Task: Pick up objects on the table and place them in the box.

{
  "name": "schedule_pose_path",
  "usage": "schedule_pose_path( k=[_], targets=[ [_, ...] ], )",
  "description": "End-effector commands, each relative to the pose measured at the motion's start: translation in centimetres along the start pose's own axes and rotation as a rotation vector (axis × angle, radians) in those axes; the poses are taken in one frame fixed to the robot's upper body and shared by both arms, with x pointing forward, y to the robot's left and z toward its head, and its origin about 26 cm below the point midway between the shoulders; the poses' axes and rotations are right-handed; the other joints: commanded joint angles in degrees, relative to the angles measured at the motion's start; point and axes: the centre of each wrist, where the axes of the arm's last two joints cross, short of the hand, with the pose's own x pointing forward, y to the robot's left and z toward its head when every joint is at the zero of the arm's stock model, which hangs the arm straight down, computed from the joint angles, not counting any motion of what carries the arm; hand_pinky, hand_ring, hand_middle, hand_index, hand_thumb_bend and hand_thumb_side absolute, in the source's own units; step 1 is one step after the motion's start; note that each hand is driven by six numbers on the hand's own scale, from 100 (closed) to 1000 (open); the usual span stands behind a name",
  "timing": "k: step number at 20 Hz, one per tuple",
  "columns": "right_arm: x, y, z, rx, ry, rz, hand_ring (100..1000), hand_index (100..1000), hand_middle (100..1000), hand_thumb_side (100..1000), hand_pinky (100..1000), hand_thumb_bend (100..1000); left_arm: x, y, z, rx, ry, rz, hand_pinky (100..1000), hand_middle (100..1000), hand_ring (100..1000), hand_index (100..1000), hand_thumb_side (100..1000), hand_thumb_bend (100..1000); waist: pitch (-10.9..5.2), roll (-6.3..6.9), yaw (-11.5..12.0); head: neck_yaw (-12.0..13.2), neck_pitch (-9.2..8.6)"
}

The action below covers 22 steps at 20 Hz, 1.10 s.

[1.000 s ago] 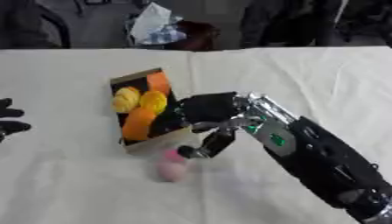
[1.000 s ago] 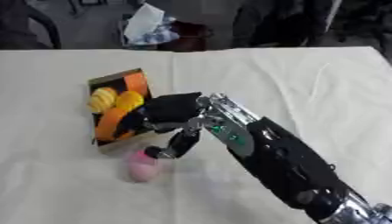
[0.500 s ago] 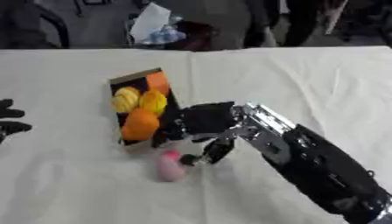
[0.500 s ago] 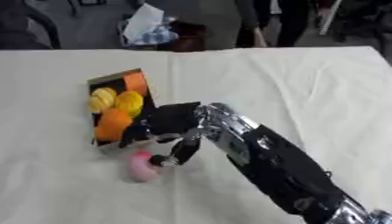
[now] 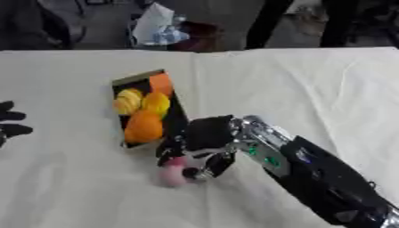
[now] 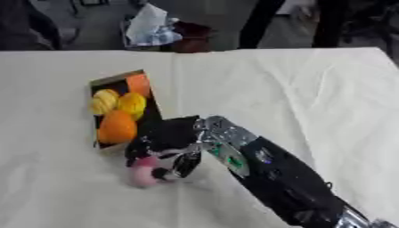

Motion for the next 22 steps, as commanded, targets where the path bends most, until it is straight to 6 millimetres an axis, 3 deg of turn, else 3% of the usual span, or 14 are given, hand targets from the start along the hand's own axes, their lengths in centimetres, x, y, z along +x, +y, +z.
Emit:
schedule_pose_path(
  k=[1,4,7,16,22],
  targets=[
    [-0.3,-0.7,0.0,0.189,-0.150,0.126,822,723,823,100,797,100,0.6,0.4,-0.3,-0.006,-0.025,-0.022,742,623,580,806,846,100,-1.36,0.02,0.1,-0.1,-0.24],
    [-0.5,-1.1,0.2,0.156,-0.139,0.138,792,589,783,100,784,100,0.6,0.4,-0.3,-0.007,-0.024,-0.020,742,623,580,806,847,100,-1.40,0.04,0.1,0.0,-0.29],
    [-1.0,-1.7,0.7,0.096,-0.122,0.149,782,514,766,100,777,100,0.6,0.3,-0.3,-0.008,-0.023,-0.020,743,623,580,806,847,100,-1.45,0.10,0.0,0.1,-0.27],
    [-2.4,-7.2,2.8,-0.059,-0.058,0.228,782,501,765,100,776,100,0.5,0.4,-0.2,-0.007,-0.021,-0.020,744,623,579,806,846,100,-1.73,0.31,-0.2,0.0,-0.24],
    [-3.7,-8.5,3.0,-0.088,0.006,0.203,781,502,767,100,775,100,0.4,0.3,-0.1,-0.008,-0.019,-0.016,745,624,579,806,846,100,-1.73,0.61,0.1,-0.3,-0.34]
  ],
)
